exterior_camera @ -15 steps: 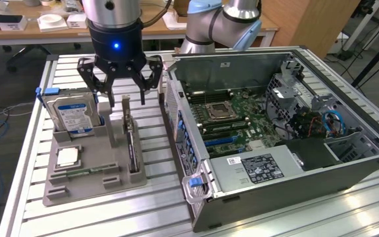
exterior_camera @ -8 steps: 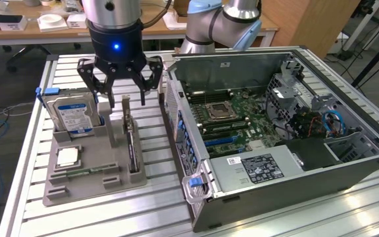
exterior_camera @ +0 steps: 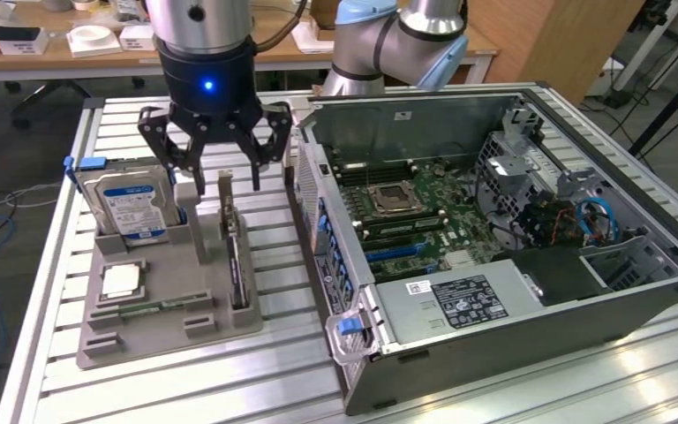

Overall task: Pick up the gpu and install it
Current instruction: 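Pick up the gpu and move the gpu toward the slot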

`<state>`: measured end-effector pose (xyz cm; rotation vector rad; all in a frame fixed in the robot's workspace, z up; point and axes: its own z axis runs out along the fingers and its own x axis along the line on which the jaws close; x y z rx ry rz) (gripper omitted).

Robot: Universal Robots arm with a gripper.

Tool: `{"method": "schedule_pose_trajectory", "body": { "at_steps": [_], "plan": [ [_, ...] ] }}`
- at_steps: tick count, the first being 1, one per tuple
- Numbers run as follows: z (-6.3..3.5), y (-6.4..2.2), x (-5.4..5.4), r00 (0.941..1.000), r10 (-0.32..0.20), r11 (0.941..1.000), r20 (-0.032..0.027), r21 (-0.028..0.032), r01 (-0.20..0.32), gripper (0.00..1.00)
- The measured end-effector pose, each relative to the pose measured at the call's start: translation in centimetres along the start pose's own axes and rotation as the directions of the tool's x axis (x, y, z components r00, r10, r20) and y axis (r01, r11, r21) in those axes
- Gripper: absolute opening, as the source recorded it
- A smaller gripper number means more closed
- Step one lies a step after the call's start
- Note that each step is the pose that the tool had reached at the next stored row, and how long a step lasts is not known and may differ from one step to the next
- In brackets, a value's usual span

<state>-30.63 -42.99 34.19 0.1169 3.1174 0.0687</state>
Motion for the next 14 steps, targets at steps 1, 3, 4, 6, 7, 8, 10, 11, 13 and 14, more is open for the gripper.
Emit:
{"method": "schedule_pose_trajectory", "body": {
  "at_steps": [1,3,4,6,7,8,10,11,13,14],
  "plan": [
    [0.01,-0.03,0.0,1.0,0.0,1.0,0.0,0.0,0.0,0.65],
    [0.01,-0.08,0.0,1.0,0.0,1.0,0.0,0.0,0.0,0.65],
    [0.02,-0.1,-0.01,1.0,0.0,1.0,0.0001,0.0,0.0,0.65],
    [0.02,-0.11,-0.01,1.0,0.0,1.0,0.0001,0.0,0.0,0.65],
    [0.02,-0.11,-0.01,1.0,0.0,1.0,-0.0001,0.0002,0.0,0.65],
    [0.04,-0.12,-0.01,1.0,0.0,1.0,-0.0001,0.0002,0.0,0.65],
    [0.09,-0.12,-0.01,1.0,0.0,1.0,0.0,0.0,0.0,0.65],
    [0.13,-0.12,-0.01,1.0,0.0,1.0,0.0,0.0,0.0,0.65],
    [0.19,-0.12,-0.01,1.0,0.0,1.0,0.0001,0.0,0.0,0.65],
    [0.22,-0.12,-0.01,1.0,0.0,1.0,0.0,0.0,0.0,0.65]
  ]
}}
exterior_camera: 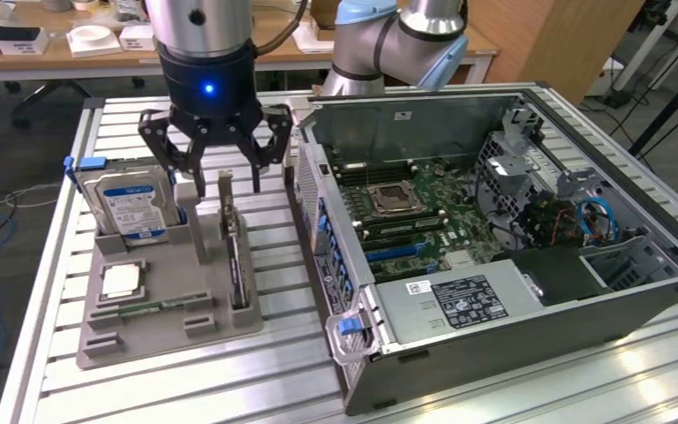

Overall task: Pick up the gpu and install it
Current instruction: 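Pick up the gpu and move the gpu toward the slot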

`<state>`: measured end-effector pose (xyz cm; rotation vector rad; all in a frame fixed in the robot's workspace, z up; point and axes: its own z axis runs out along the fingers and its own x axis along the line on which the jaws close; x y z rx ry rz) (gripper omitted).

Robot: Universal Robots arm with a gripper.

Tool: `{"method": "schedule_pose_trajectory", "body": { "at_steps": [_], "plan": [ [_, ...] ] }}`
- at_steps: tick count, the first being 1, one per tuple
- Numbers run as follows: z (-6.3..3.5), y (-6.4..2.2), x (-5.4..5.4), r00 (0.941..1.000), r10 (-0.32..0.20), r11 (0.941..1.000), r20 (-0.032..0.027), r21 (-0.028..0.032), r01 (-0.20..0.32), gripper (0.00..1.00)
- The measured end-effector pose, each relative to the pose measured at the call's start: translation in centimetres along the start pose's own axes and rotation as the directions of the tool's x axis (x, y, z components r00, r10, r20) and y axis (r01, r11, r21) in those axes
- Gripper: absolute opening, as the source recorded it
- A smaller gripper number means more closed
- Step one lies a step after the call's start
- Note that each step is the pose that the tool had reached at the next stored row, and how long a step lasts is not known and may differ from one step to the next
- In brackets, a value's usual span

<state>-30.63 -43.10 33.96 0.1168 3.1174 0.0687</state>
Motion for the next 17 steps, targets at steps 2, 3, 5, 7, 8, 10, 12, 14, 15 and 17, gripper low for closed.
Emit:
{"method": "schedule_pose_trajectory", "body": {
  "at_steps": [2,3,5,7,8,10,12,14,15,17],
  "plan": [
    [0.05,0.0,0.0,1.0,0.0,1.0,-0.0001,0.0001,0.0,0.65],
    [0.08,-0.01,0.0,1.0,0.0,1.0,-0.0001,0.0001,0.0,0.65],
    [0.12,-0.01,0.01,1.0,0.0,1.0,-0.0001,0.0001,0.0,0.65],
    [0.15,-0.03,0.0,1.0,0.0,1.0,0.0,0.0,0.0,0.65],
    [0.17,-0.05,0.0,1.0,0.0,1.0,0.0001,-0.0001,0.0,0.65],
    [0.19,-0.1,-0.01,1.0,0.0,1.0,0.0001,-0.0001,0.0,0.65],
    [0.2,-0.16,-0.01,1.0,0.0,1.0,0.0,-0.0001,0.0,0.65],
    [0.23,-0.21,-0.01,1.0,0.0,1.0,0.0001,0.0,0.0,0.65],
    [0.25,-0.22,-0.01,1.0,0.0,1.0,0.0001,0.0,0.0,0.65],
    [0.28,-0.26,-0.01,1.0,0.0,1.0,0.0,0.0,0.0,0.65]
  ]
}}
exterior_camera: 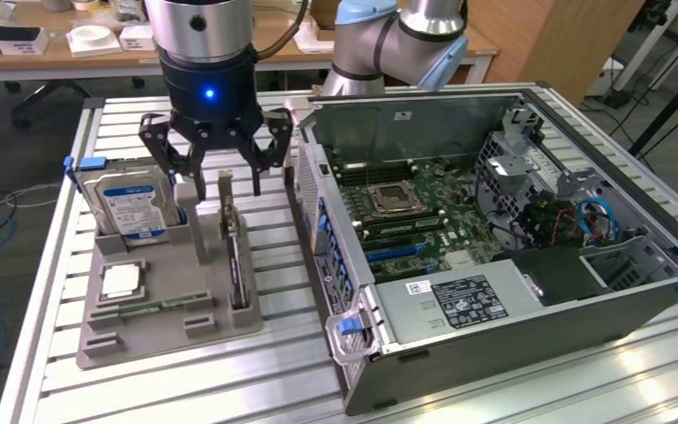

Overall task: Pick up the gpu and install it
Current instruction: 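Pick up the gpu and move the gpu toward the slot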

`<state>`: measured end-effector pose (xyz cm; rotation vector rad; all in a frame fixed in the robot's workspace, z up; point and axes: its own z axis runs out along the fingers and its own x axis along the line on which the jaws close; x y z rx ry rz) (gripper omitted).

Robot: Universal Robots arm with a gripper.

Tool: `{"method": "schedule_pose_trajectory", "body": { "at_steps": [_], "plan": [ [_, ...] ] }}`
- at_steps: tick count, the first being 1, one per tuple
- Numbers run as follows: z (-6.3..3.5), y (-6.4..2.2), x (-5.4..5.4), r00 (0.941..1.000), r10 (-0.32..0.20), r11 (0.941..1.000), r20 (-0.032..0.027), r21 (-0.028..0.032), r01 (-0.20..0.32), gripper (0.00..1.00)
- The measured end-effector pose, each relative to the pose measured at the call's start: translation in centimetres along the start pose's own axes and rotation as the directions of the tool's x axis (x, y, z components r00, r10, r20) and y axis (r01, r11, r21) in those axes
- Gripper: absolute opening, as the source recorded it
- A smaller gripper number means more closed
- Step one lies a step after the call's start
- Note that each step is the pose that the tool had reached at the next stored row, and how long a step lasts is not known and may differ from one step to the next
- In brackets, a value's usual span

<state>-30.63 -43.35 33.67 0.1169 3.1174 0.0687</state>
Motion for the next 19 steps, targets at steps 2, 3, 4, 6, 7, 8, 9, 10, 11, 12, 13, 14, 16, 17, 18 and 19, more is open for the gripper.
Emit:
{"method": "schedule_pose_trajectory", "body": {
  "at_steps": [2,3,4,6,7,8,9,10,11,12,13,14,16,17,18,19],
  "plan": [
    [0.03,-0.03,0.0,1.0,0.0,1.0,0.0,0.0,0.0,0.65],
    [0.05,-0.05,0.0,1.0,0.0,1.0,-0.0001,0.0,0.0,0.65],
    [0.07,-0.06,0.0,1.0,0.0,1.0,-0.0001,0.0001,0.0,0.65],
    [0.1,-0.09,0.0,1.0,0.0,1.0,-0.0002,0.0001,0.0,0.65],
    [0.13,-0.1,0.0,1.0,0.0,1.0,-0.0001,0.0001,0.0,0.65],
    [0.15,-0.11,0.0,1.0,0.0,1.0,-0.0001,0.0001,0.0,0.65],
    [0.17,-0.12,0.0,1.0,0.0,1.0,-0.0001,0.0,0.0,0.65],
    [0.2,-0.13,0.0,1.0,0.0,1.0,0.0,0.0001,0.0,0.65],
    [0.22,-0.14,0.0,1.0,0.0,1.0,0.0,0.0,0.0,0.65],
    [0.24,-0.15,0.0,1.0,0.0,1.0,-0.0001,0.0,0.0,0.65],
    [0.26,-0.15,-0.01,1.0,0.0,1.0,-0.0001,0.0001,0.0,0.65],
    [0.29,-0.16,-0.01,1.0,0.0,1.0,-0.0001,0.0001,0.0,0.65],
    [0.34,-0.17,0.0,1.0,0.0,1.0,0.0,0.0,0.0,0.65],
    [0.36,-0.18,-0.01,1.0,0.0,1.0,-0.0001,0.0001,0.0,0.65],
    [0.38,-0.19,0.0,1.0,0.0,1.0,0.0,0.0001,0.0,0.65],
    [0.41,-0.19,-0.01,1.0,0.0,1.0,0.0,0.0001,0.0,0.65]
  ]
}}
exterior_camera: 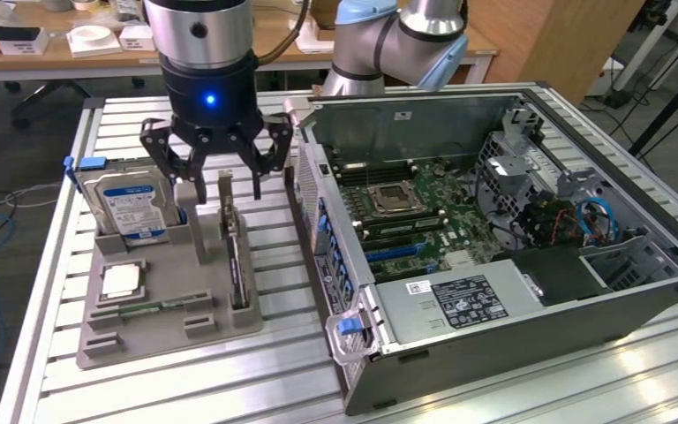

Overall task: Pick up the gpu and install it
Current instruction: 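Pick up the gpu and move the gpu toward the slot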

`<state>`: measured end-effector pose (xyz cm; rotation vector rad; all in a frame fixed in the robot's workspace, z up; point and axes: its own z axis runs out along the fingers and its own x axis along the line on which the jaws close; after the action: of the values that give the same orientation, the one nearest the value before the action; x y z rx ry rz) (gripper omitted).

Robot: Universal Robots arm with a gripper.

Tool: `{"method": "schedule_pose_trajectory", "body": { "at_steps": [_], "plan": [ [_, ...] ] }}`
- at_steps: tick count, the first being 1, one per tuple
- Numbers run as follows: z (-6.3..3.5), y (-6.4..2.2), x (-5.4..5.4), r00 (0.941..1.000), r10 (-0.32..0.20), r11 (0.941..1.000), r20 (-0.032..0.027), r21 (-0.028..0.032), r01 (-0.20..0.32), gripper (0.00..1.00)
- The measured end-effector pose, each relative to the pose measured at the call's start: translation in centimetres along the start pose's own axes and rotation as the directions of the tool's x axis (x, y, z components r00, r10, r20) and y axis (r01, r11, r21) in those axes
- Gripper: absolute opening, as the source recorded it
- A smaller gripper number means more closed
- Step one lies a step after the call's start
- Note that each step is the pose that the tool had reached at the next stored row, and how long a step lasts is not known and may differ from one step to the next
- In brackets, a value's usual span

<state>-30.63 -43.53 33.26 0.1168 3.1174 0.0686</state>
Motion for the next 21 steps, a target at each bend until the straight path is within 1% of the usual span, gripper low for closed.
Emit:
{"method": "schedule_pose_trajectory", "body": {
  "at_steps": [21],
  "plan": [
    [0.35,-0.08,0.0,1.0,0.0,1.0,0.0,0.0,0.0,0.65]
  ]
}}
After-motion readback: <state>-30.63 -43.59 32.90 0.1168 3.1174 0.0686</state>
